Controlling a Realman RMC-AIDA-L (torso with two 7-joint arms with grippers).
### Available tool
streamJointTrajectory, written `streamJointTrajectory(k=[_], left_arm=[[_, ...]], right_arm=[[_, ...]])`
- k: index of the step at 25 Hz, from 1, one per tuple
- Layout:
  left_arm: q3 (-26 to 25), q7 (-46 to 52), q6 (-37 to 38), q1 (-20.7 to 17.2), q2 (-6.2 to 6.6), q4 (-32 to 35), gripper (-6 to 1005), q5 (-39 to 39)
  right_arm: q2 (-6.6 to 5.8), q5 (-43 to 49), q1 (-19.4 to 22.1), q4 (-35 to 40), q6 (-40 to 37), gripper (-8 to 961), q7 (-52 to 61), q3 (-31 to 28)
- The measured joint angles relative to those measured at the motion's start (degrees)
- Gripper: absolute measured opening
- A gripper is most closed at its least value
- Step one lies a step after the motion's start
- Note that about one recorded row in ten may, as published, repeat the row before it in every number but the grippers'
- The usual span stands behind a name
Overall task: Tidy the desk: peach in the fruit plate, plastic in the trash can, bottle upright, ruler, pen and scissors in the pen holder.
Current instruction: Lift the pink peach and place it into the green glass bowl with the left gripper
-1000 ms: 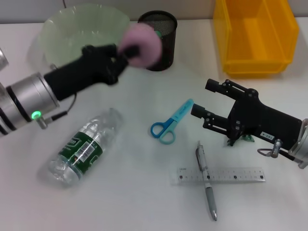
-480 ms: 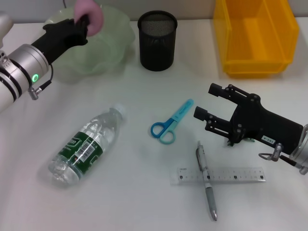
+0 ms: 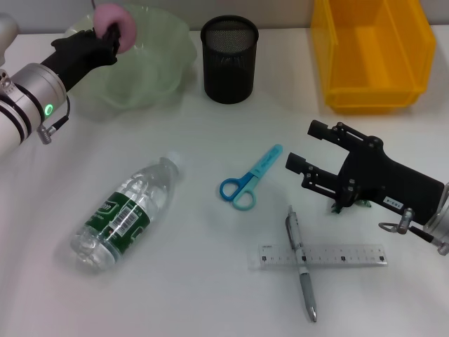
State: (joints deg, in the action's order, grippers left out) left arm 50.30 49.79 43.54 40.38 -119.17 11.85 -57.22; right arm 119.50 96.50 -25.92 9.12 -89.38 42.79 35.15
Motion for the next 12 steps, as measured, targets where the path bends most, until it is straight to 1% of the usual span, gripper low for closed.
streamJointTrajectory(k=[6,12], left_arm=[[0.28,0.24,0.03,-0.19,0.00,-0.08,193,0.03],[0.15,0.55,0.61,-0.60,0.00,-0.08,420,0.09]], right_arm=[[0.03,0.00,0.00,0.02,0.02,743,0.00,-0.06],[-0.01,0.00,0.17,0.02,0.08,743,0.01,-2.51]])
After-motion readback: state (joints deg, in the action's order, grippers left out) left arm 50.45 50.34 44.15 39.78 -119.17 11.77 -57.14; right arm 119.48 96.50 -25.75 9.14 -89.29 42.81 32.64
